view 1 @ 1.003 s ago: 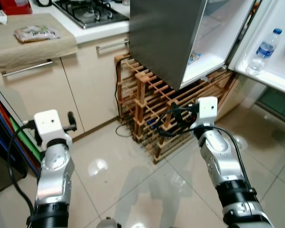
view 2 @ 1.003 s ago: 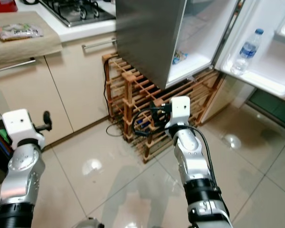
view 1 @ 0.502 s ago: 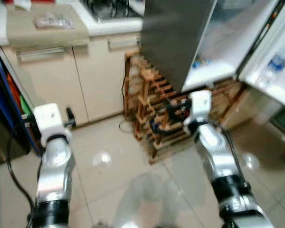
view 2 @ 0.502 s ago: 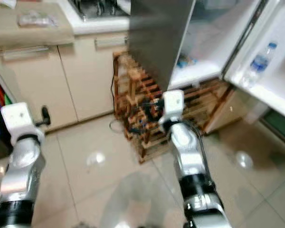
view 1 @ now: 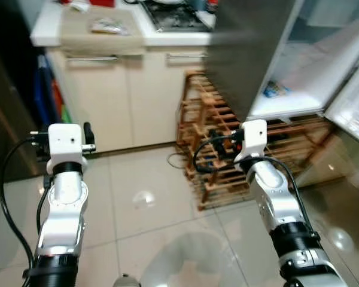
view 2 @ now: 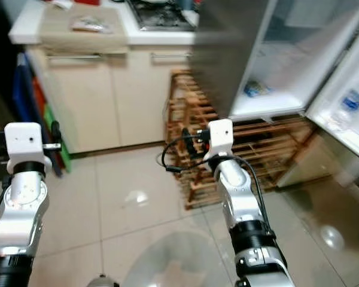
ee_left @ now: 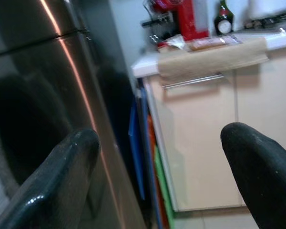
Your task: Restocking fridge
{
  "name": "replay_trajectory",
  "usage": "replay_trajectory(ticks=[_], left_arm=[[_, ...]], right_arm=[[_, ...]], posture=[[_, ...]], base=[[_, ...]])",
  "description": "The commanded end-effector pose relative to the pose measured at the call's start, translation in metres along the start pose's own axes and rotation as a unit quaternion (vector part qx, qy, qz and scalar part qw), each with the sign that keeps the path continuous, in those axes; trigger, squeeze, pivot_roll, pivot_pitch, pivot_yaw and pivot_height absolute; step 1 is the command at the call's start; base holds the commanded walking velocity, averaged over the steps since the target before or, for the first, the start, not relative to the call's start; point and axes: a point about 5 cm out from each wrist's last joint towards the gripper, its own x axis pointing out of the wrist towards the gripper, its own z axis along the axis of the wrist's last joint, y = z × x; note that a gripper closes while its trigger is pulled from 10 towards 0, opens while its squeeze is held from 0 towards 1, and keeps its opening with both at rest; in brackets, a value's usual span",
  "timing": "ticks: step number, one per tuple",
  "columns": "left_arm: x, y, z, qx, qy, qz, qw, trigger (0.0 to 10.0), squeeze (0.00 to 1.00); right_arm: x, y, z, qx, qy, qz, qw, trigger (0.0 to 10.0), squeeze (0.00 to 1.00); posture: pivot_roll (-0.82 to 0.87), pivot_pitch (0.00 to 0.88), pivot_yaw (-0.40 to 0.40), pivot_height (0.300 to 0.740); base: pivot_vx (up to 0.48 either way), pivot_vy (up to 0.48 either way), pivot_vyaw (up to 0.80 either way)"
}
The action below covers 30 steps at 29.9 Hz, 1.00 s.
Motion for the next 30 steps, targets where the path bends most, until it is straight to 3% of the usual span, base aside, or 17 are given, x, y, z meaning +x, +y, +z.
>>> replay_trajectory(ticks=[1, 4, 5, 6, 7, 13, 28, 30], left_arm=[[-0.002, -0.009, 0.010, 0.000, -0.021, -0.030, 0.999, 10.0, 0.00], [-0.001, -0.011, 0.010, -0.033, -0.008, -0.037, 0.999, 10.0, 0.00], [-0.001, -0.012, 0.010, -0.045, -0.004, -0.041, 0.998, 10.0, 0.00], [-0.001, -0.012, 0.010, -0.045, -0.004, -0.041, 0.998, 10.0, 0.00], [0.001, -0.015, 0.008, -0.053, 0.004, -0.045, 0.998, 10.0, 0.00], [0.007, -0.022, 0.003, -0.061, 0.021, -0.058, 0.996, 10.0, 0.00], [0.019, -0.037, 0.008, -0.080, 0.017, -0.077, 0.994, 10.0, 0.00], [0.020, -0.042, 0.009, -0.091, 0.018, -0.072, 0.993, 10.0, 0.00]], right_arm=[[0.000, -0.002, -0.003, -0.002, 0.005, -0.003, 1.000, 10.0, 0.50], [0.001, 0.002, -0.002, 0.007, 0.000, 0.000, 1.000, 10.0, 0.49], [0.002, 0.003, -0.002, 0.013, -0.003, 0.001, 1.000, 10.0, 0.42], [0.002, 0.003, -0.002, 0.013, -0.003, 0.001, 1.000, 10.0, 0.42], [0.005, 0.000, 0.001, 0.011, -0.005, -0.022, 1.000, 10.0, 0.00], [0.005, -0.014, 0.010, 0.043, -0.032, -0.076, 0.996, 10.0, 0.00], [0.012, -0.014, 0.017, 0.053, -0.047, -0.088, 0.994, 10.0, 0.00], [0.014, -0.008, 0.019, 0.039, -0.048, -0.067, 0.996, 10.0, 0.00]], posture=[[0.06, 0.002, -0.064, 0.740], [0.07, 0.000, -0.054, 0.740], [0.07, 0.000, -0.054, 0.740], [0.07, 0.000, -0.054, 0.740], [0.06, 0.000, -0.044, 0.740], [0.05, 0.000, -0.026, 0.740], [0.03, 0.000, -0.013, 0.740], [0.02, 0.000, -0.022, 0.740]], base=[[0.000, 0.000, 0.49], [0.102, 0.000, 0.49], [0.480, 0.000, 0.49], [0.480, 0.000, 0.49], [0.480, 0.000, 0.00], [0.480, 0.000, 0.00], [0.480, 0.000, 0.00], [0.480, 0.000, 0.31]])
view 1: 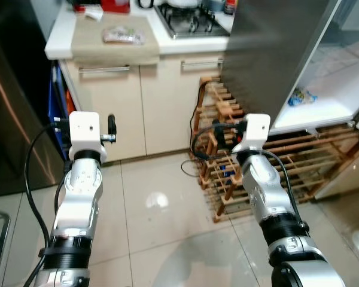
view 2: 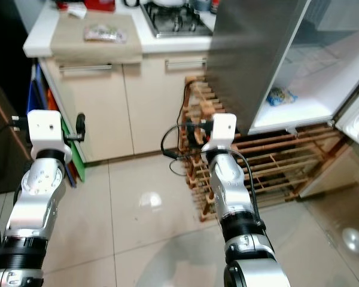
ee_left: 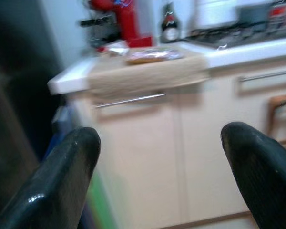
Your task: Restocking fridge
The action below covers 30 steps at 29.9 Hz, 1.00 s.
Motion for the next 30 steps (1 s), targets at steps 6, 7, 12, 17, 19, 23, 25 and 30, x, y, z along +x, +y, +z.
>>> replay_trajectory(ticks=[6, 7, 12, 17, 19, 23, 25, 30], left_arm=[[0.005, 0.004, -0.002, -0.001, -0.001, 0.010, 1.000, 10.0, 0.00], [0.005, 0.004, -0.002, -0.002, -0.002, 0.009, 1.000, 10.0, 0.00], [0.008, 0.005, -0.002, -0.007, -0.002, 0.009, 1.000, 10.0, 0.00], [0.010, 0.009, -0.001, -0.010, -0.004, 0.017, 1.000, 10.0, 0.00], [0.010, 0.009, -0.001, -0.010, -0.005, 0.019, 1.000, 10.0, 0.00], [0.010, 0.007, 0.000, -0.012, -0.009, 0.018, 1.000, 10.0, 0.00], [0.012, 0.008, 0.002, 0.000, -0.015, 0.008, 1.000, 10.0, 0.00], [0.016, 0.026, 0.005, -0.010, -0.021, 0.002, 1.000, 10.0, 0.00]], right_arm=[[0.010, 0.018, 0.013, -0.024, -0.019, 0.044, 0.999, 10.0, 0.00], [0.010, 0.016, 0.014, -0.024, -0.020, 0.039, 0.999, 10.0, 0.00], [0.009, 0.007, 0.013, -0.023, -0.016, 0.023, 0.999, 10.0, 0.00], [0.007, 0.008, 0.011, -0.022, -0.015, 0.028, 0.999, 10.0, 0.00], [0.007, 0.009, 0.010, -0.022, -0.016, 0.029, 0.999, 10.0, 0.00], [0.009, 0.014, 0.012, -0.029, -0.018, 0.034, 0.999, 10.0, 0.00], [0.010, 0.014, 0.014, -0.028, -0.020, 0.034, 0.999, 10.0, 0.00], [0.010, 0.014, 0.019, -0.035, -0.030, 0.037, 0.998, 10.0, 0.00]], posture=[[0.01, 0.000, -0.035, 0.740], [0.01, 0.000, -0.038, 0.740], [0.01, 0.000, -0.045, 0.740], [0.01, 0.000, -0.047, 0.740], [0.01, 0.000, -0.048, 0.740], [0.02, 0.000, -0.062, 0.740], [0.02, 0.000, -0.065, 0.740], [0.03, 0.000, -0.074, 0.740]], base=[[0.480, 0.000, 0.56], [0.480, 0.000, 0.55], [0.480, 0.000, 0.11], [0.480, 0.000, 0.00], [0.480, 0.000, 0.00], [0.480, 0.000, 0.53], [0.480, 0.000, 0.00], [0.480, 0.000, 0.00]])
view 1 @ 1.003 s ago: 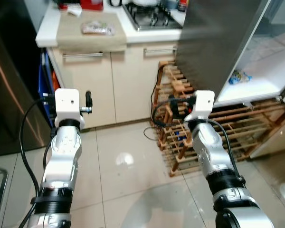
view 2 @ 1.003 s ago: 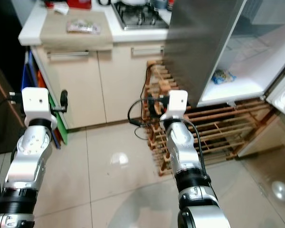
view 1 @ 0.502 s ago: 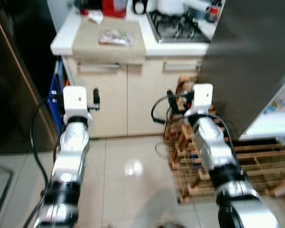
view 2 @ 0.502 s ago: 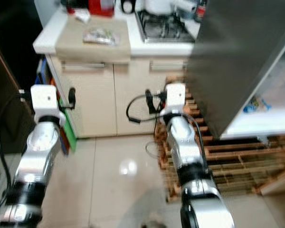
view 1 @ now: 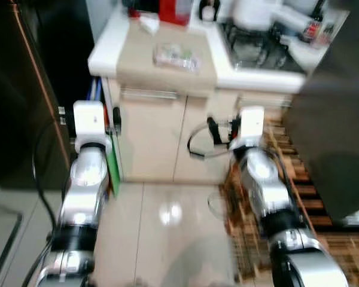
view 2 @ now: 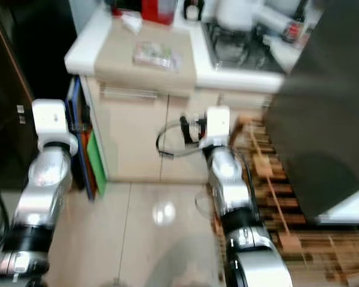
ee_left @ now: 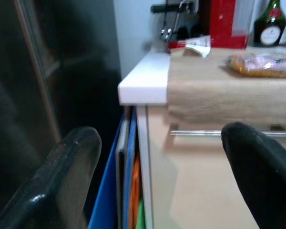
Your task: Restocking fridge
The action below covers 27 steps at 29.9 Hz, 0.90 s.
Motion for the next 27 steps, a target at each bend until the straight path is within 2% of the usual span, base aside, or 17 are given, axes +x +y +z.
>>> replay_trajectory(ticks=[1, 6, 8, 11, 22, 25, 27], left_arm=[[0.004, -0.005, 0.009, -0.009, -0.019, -0.019, 1.000, 10.0, 0.00], [0.007, -0.008, 0.022, -0.010, -0.050, -0.057, 0.997, 10.0, 0.00], [0.007, -0.014, 0.026, -0.009, -0.056, -0.079, 0.995, 10.0, 0.00], [0.008, -0.019, 0.030, -0.010, -0.062, -0.090, 0.994, 10.0, 0.00], [0.011, -0.020, 0.046, -0.035, -0.081, -0.093, 0.992, 10.0, 0.00], [0.011, -0.017, 0.051, -0.041, -0.090, -0.082, 0.992, 10.0, 0.00], [0.011, -0.014, 0.058, -0.046, -0.098, -0.070, 0.992, 10.0, 0.00]], right_arm=[[-0.001, -0.012, 0.009, -0.011, -0.017, -0.016, 1.000, 10.0, 0.00], [-0.002, -0.013, 0.012, -0.013, -0.027, -0.026, 0.999, 10.0, 0.00], [-0.002, -0.013, 0.016, -0.009, -0.040, -0.035, 0.999, 10.0, 0.00], [-0.003, -0.012, 0.018, -0.011, -0.048, -0.036, 0.998, 10.0, 0.00], [0.000, -0.009, 0.039, -0.013, -0.085, -0.035, 0.996, 10.0, 0.00], [0.002, -0.006, 0.047, -0.009, -0.098, -0.027, 0.995, 10.0, 0.00], [0.004, -0.003, 0.062, -0.005, -0.118, -0.012, 0.993, 10.0, 0.00]], posture=[[0.03, 0.000, -0.074, 0.740], [0.03, 0.000, -0.067, 0.740], [0.02, 0.000, -0.055, 0.740], [0.01, 0.000, -0.046, 0.740], [0.02, 0.000, -0.040, 0.740], [0.02, 0.000, -0.041, 0.740], [0.02, 0.000, -0.042, 0.740]], base=[[0.480, 0.000, 0.00], [0.480, 0.000, -0.23], [0.480, 0.000, -0.80], [0.480, 0.000, 0.00], [0.480, 0.000, 0.00], [0.480, 0.000, 0.00], [0.480, 0.000, 0.00]])
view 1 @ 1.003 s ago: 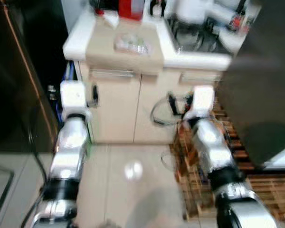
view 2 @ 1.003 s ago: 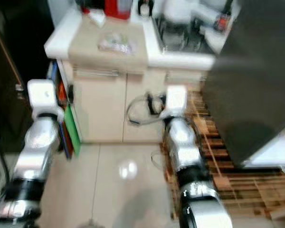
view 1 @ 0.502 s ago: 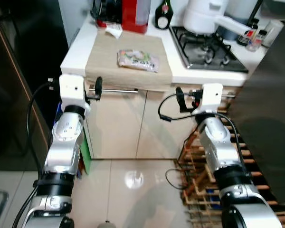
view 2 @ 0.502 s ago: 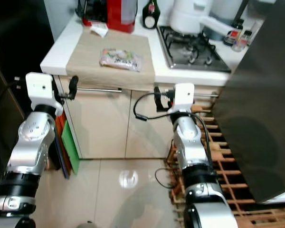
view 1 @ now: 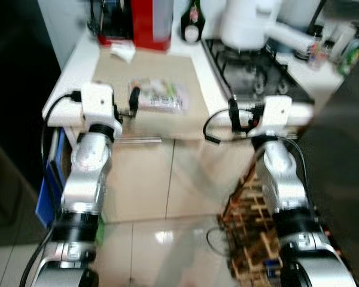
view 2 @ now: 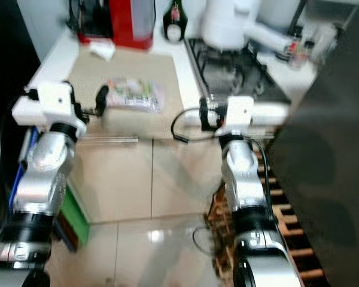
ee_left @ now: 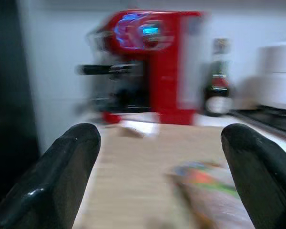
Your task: Restocking fridge
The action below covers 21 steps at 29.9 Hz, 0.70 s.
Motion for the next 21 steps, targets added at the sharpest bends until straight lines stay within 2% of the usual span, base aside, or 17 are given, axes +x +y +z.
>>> replay_trajectory(ticks=[1, 4, 6, 7, 8, 10, 11, 14, 16, 18, 19, 21], left_arm=[[0.001, -0.001, 0.007, -0.008, -0.008, 0.007, 1.000, 10.0, 0.00], [0.003, 0.004, 0.012, -0.002, -0.007, 0.024, 1.000, 10.0, 0.00], [0.008, 0.006, 0.019, -0.037, 0.002, 0.026, 0.999, 10.0, 0.00], [0.008, 0.006, 0.019, -0.037, 0.002, 0.026, 0.999, 10.0, 0.00], [0.012, 0.013, 0.025, -0.065, 0.004, 0.031, 0.997, 10.0, 0.00], [0.016, 0.022, 0.028, -0.091, 0.012, 0.034, 0.995, 10.0, 0.00], [0.018, 0.030, 0.028, -0.108, 0.024, 0.039, 0.993, 10.0, 0.00], [0.021, 0.037, 0.021, -0.141, 0.057, 0.036, 0.988, 10.0, 0.00], [0.022, 0.040, 0.010, -0.166, 0.103, 0.018, 0.981, 10.0, 0.00], [0.022, 0.040, 0.010, -0.166, 0.103, 0.018, 0.981, 10.0, 0.00], [0.020, 0.044, -0.008, -0.196, 0.168, -0.002, 0.966, 10.0, 0.00], [0.018, 0.046, -0.015, -0.216, 0.195, -0.011, 0.957, 10.0, 0.00]], right_arm=[[0.006, -0.001, 0.022, -0.002, -0.033, 0.011, 0.999, 10.0, 0.00], [0.010, 0.000, 0.031, 0.006, -0.041, 0.019, 0.999, 10.0, 0.00], [0.013, 0.000, 0.038, 0.022, -0.043, 0.027, 0.998, 10.0, 0.00], [0.013, 0.000, 0.038, 0.022, -0.043, 0.027, 0.998, 10.0, 0.00], [0.013, 0.002, 0.041, 0.030, -0.045, 0.035, 0.998, 10.0, 0.00], [0.013, 0.004, 0.043, 0.043, -0.045, 0.042, 0.997, 10.0, 0.00], [0.011, 0.007, 0.044, 0.063, -0.042, 0.044, 0.996, 10.0, 0.00], [0.010, 0.009, 0.042, 0.079, -0.036, 0.048, 0.995, 10.0, 0.00], [0.007, 0.012, 0.040, 0.094, -0.029, 0.052, 0.994, 10.0, 0.00], [0.007, 0.012, 0.040, 0.094, -0.029, 0.052, 0.994, 10.0, 0.00], [0.000, 0.014, 0.032, 0.105, -0.014, 0.051, 0.993, 10.0, 0.00], [-0.005, 0.016, 0.028, 0.112, -0.005, 0.049, 0.993, 10.0, 0.00]], posture=[[0.02, 0.000, -0.042, 0.740], [0.03, 0.000, -0.040, 0.740], [0.03, 0.000, -0.039, 0.740], [0.03, 0.000, -0.039, 0.740], [0.03, 0.000, -0.038, 0.740], [0.04, 0.001, -0.034, 0.740], [0.04, 0.005, -0.029, 0.740], [0.04, 0.008, -0.025, 0.740], [0.05, 0.012, -0.016, 0.740], [0.05, 0.012, -0.016, 0.740], [0.04, 0.023, 0.001, 0.740], [0.04, 0.025, 0.004, 0.740]], base=[[0.480, 0.000, 0.00], [0.439, 0.000, 0.00], [0.131, 0.000, 0.00], [0.000, 0.000, 0.00], [0.000, 0.000, 0.00], [0.000, 0.000, 0.00], [0.000, 0.000, 0.00], [0.000, 0.000, 0.00], [0.000, 0.000, 0.00], [0.000, 0.000, 0.00], [0.000, 0.000, 0.00], [0.000, 0.000, 0.00]])
